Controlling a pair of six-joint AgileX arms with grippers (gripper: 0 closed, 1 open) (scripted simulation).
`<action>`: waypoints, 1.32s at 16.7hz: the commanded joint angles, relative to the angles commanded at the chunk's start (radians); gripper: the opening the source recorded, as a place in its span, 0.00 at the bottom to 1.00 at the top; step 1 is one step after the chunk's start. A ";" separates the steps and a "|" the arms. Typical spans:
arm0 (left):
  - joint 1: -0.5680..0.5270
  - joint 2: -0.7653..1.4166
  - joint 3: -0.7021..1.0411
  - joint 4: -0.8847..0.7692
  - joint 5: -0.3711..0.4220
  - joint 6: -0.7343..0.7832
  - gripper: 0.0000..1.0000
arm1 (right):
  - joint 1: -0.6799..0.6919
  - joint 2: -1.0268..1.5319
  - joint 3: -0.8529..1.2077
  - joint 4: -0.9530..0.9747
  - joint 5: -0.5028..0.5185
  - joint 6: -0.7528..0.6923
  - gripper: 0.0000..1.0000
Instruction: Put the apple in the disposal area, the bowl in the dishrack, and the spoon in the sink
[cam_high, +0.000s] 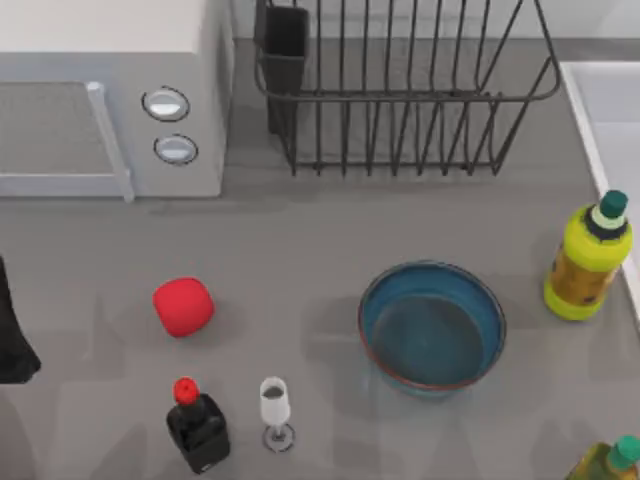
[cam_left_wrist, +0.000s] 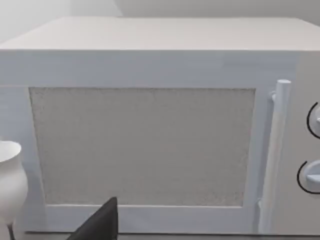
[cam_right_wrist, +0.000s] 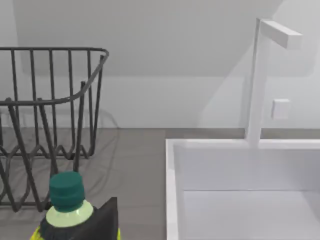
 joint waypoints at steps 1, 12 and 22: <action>0.000 0.000 0.000 0.000 0.000 0.000 1.00 | 0.000 0.000 0.000 0.000 0.000 0.000 1.00; -0.133 0.555 0.439 -0.324 -0.002 0.178 1.00 | 0.000 0.000 0.000 0.000 0.000 0.000 1.00; -0.343 1.555 1.129 -0.840 -0.005 0.459 1.00 | 0.000 0.000 0.000 0.000 0.000 0.000 1.00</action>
